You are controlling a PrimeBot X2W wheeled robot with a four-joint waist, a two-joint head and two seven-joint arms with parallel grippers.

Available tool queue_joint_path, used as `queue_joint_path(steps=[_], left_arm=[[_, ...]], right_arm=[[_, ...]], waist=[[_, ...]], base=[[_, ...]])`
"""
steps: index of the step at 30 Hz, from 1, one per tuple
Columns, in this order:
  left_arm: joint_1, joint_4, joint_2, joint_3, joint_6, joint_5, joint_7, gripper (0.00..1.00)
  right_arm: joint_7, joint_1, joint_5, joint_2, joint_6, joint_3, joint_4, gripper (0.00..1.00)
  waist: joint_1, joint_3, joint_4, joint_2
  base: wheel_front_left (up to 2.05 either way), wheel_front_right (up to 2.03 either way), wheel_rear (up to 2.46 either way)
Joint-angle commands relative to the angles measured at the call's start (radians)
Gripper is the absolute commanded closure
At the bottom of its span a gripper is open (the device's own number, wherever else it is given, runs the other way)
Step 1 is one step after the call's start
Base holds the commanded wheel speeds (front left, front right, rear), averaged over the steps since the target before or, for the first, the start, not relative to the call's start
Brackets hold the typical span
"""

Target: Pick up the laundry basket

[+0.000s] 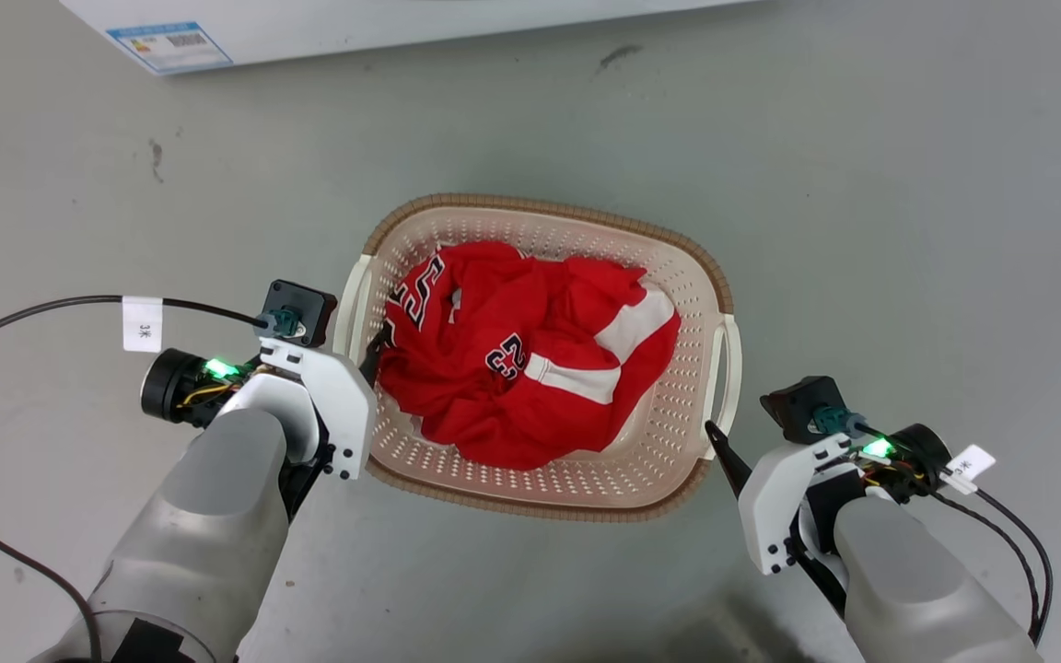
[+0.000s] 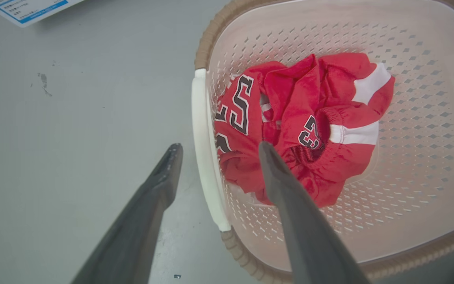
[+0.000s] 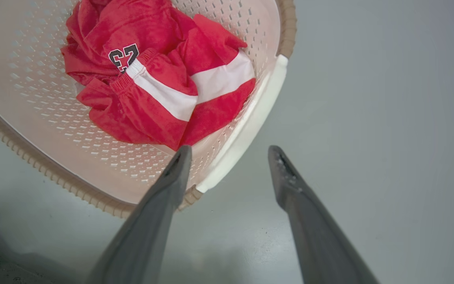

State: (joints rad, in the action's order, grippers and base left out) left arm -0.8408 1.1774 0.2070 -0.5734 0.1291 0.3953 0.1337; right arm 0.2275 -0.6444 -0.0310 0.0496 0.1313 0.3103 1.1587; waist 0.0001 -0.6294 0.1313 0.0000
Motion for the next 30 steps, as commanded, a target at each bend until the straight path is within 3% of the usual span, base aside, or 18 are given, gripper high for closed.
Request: queue_joint_path(steps=[1, 25, 26, 27, 28, 30], left_arm=[[-0.018, 0.007, 0.007, -0.015, 0.001, 0.013, -0.001, 0.00], [-0.118, 0.047, 0.033, -0.204, 0.001, 0.138, -0.026, 0.00], [-0.122, 0.048, 0.032, -0.212, 0.001, 0.142, -0.028, 0.04], [-0.132, 0.049, 0.033, -0.227, 0.001, 0.145, -0.023, 1.00], [-0.131, 0.051, 0.031, -0.235, 0.001, 0.148, -0.033, 1.00], [-0.134, 0.052, 0.031, -0.248, 0.001, 0.159, -0.037, 1.00]], right_arm=[[-0.008, -0.022, -0.022, 0.001, -0.001, 0.018, 0.005, 0.00], [-0.052, -0.117, -0.172, 0.002, -0.001, 0.123, 0.055, 0.00], [-0.052, -0.119, -0.174, 0.002, -0.001, 0.126, 0.056, 0.00], [-0.052, -0.126, -0.182, 0.002, -0.001, 0.130, 0.056, 0.60], [-0.059, -0.128, -0.184, 0.002, -0.001, 0.134, 0.060, 1.00], [-0.063, -0.133, -0.193, 0.002, -0.001, 0.140, 0.061, 1.00]], waist=[[-0.0001, -0.023, -0.002, 0.0000], [-0.0001, -0.178, -0.008, 0.0000], [-0.0001, -0.181, -0.009, 0.0000], [-0.0001, -0.186, -0.010, 0.0000], [-0.0001, -0.188, -0.010, 0.0000], [-0.0001, -0.191, -0.012, 0.0000]], base=[[0.00, 0.00, 0.00], [0.00, 0.00, 0.00], [0.00, 0.00, 0.00], [0.00, 0.00, 0.00], [0.00, 0.00, 0.00], [0.00, 0.00, 0.00]])
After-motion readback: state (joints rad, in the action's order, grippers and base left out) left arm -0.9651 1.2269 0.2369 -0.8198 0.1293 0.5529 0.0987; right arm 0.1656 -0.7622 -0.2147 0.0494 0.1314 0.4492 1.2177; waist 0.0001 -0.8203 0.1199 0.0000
